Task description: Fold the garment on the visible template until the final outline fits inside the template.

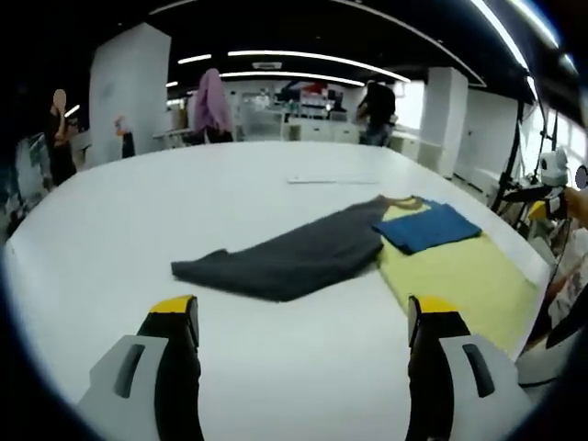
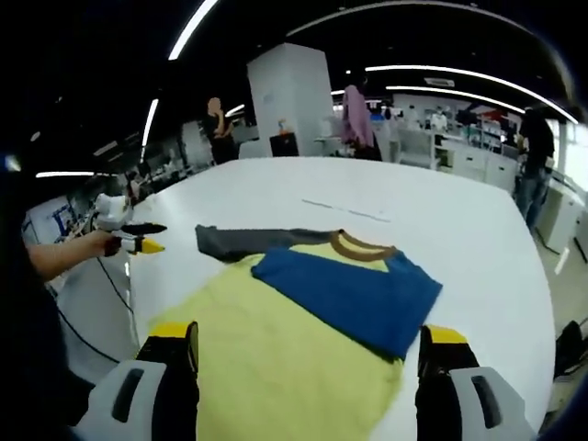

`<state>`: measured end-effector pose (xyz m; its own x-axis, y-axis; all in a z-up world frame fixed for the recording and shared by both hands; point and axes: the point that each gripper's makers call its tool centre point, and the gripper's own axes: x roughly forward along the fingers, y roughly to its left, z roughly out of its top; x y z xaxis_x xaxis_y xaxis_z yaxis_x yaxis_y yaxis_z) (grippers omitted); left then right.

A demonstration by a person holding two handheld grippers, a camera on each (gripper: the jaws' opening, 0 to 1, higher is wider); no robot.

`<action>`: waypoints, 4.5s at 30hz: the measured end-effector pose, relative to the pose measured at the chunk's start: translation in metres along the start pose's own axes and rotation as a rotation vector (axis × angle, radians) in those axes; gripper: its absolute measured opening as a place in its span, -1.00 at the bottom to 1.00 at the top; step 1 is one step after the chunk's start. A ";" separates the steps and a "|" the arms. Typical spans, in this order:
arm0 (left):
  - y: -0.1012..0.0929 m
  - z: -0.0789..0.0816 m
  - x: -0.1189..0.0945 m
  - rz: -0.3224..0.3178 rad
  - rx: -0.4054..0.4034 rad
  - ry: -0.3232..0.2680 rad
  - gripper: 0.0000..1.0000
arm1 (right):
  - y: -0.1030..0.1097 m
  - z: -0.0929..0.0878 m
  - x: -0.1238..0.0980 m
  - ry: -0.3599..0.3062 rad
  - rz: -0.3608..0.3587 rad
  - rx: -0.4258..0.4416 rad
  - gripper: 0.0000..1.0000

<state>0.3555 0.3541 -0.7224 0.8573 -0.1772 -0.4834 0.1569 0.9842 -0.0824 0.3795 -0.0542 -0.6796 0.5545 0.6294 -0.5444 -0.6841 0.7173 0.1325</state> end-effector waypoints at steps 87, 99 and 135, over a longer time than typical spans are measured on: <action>0.030 0.048 0.065 0.298 -0.245 -0.075 -1.00 | -0.005 0.008 -0.008 -0.036 -0.061 -0.077 0.96; 0.001 0.087 0.069 0.224 -0.196 -0.141 -1.00 | -0.002 0.007 -0.013 -0.050 -0.051 -0.057 0.98; -0.117 0.160 0.122 -0.027 -0.148 -0.233 -1.00 | -0.011 -0.016 -0.029 -0.028 -0.089 -0.015 0.98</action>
<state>0.5198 0.2166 -0.6325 0.9460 -0.1832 -0.2675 0.1228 0.9660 -0.2274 0.3633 -0.0845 -0.6786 0.6262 0.5721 -0.5297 -0.6389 0.7659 0.0720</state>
